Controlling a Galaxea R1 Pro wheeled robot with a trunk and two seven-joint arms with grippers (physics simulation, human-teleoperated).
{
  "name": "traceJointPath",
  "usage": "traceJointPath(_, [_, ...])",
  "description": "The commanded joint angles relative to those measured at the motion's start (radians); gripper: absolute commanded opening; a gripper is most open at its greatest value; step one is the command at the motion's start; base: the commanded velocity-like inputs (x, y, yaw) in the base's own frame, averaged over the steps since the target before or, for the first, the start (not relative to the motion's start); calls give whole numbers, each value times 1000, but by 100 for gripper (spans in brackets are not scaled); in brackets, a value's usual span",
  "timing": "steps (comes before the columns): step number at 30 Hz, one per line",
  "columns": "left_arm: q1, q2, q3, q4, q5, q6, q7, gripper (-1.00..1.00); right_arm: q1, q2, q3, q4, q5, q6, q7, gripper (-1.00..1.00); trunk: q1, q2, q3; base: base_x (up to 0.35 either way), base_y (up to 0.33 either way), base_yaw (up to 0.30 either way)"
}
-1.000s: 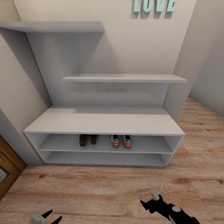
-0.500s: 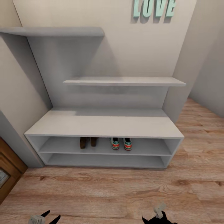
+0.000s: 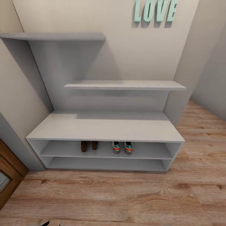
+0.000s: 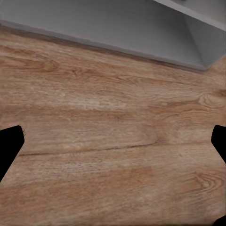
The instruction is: Pick up the two gym shoes and the two sandals from the corridor floor and place them onto the hallstand (shoe rack) in the corridor, making sure they are on the rack and not on the floor. Arrange them so the two gym shoes are next to each other and the two sandals are next to each other.
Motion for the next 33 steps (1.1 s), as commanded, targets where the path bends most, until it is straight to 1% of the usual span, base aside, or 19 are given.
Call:
traceJointPath(1, [2,0,4,5,-1,-8,0,100,7,0,1,1,5,-5,0,100,-4,7,2,0,0,0])
traceJointPath(3, [6,0,4,10,-1,-15,15,100,23,0,1,1,5,-5,0,100,-12,21,9,0,0,0])
traceJointPath(4, [10,0,3,15,-2,-20,35,100,38,0,1,1,6,-6,-1,100,-16,28,12,0,0,0])
traceJointPath(7, [14,-1,1,19,-5,-24,72,100,58,0,1,1,6,-6,-1,100,-27,49,21,0,0,0])
traceJointPath(8, [15,-2,1,24,-9,-25,100,100,68,0,1,1,5,-6,-1,100,-31,56,24,0,0,0])
traceJointPath(9, [16,-2,0,29,-12,-26,113,100,72,0,1,1,5,-6,-1,100,-35,63,28,0,0,0])
traceJointPath(10, [18,-2,-1,62,-32,-29,171,100,82,1,1,1,5,-6,-1,100,-39,70,31,0,0,0])
traceJointPath(13, [18,-2,-1,84,-50,-30,211,100,85,3,1,-1,5,-6,-2,100,-50,91,40,0,0,0])
traceJointPath(15, [19,-1,-2,90,-54,-31,232,100,86,6,2,-1,4,-6,-2,100,-58,105,46,0,0,0])
traceJointPath(19, [19,-2,-2,93,-57,-31,256,100,86,12,2,-1,3,-6,-2,100,-73,133,59,0,0,0])
traceJointPath(20, [19,-2,-3,94,-58,-31,268,100,86,20,2,-2,3,-6,-2,100,-77,140,62,0,0,0])
traceJointPath(24, [19,-3,-5,96,-59,-31,282,100,86,34,2,-2,3,-6,-2,100,-92,168,75,0,0,0])
traceJointPath(33, [18,-8,-8,97,-65,-31,289,100,87,42,2,-2,3,-6,-2,100,-127,231,103,0,0,0])
